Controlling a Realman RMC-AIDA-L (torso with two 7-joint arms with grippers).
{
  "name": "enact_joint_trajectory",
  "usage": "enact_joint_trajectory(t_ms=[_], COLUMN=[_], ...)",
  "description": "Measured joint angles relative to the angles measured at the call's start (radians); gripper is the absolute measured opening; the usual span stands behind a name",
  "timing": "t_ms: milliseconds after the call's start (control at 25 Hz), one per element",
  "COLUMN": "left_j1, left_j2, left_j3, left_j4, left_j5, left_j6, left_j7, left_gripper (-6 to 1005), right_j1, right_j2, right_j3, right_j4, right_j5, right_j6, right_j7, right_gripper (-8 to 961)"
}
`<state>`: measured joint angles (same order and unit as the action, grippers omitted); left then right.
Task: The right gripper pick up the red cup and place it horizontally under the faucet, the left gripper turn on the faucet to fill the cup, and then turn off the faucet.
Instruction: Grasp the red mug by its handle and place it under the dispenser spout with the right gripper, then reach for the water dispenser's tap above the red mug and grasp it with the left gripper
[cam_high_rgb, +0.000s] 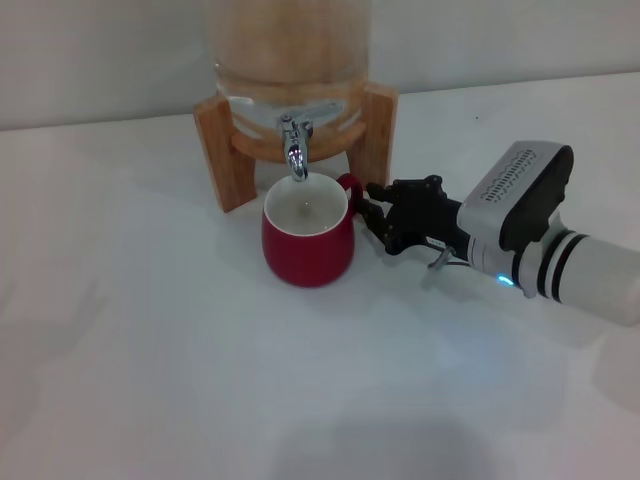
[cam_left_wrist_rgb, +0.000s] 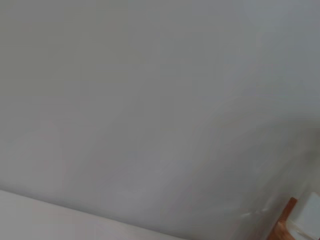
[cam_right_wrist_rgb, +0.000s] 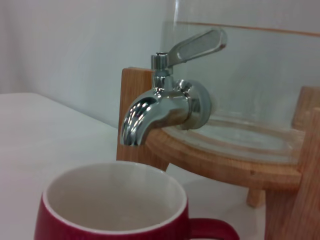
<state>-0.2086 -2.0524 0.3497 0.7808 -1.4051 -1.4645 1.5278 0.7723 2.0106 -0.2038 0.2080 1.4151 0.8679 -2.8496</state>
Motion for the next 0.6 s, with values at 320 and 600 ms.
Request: enact_joint_trajectory(t_ms=[320,600], left_j1=[0.000,0.000], left_j2=[0.000,0.000], left_j3=[0.000,0.000], left_j4=[0.000,0.000], left_j5=[0.000,0.001], left_j6=[0.000,0.001], left_j7=[0.000,0.000], left_gripper=[875,875], right_j1=[-0.012,-0.027], right_j2=[-0.003,-0.003], right_j3=[-0.004,-0.010], right_j4=[-0.031,-0.092], right_j5=[-0.058,-0.136], right_j6=[0.010,0.064], right_j7=[0.072,0.182], right_gripper=[196,206])
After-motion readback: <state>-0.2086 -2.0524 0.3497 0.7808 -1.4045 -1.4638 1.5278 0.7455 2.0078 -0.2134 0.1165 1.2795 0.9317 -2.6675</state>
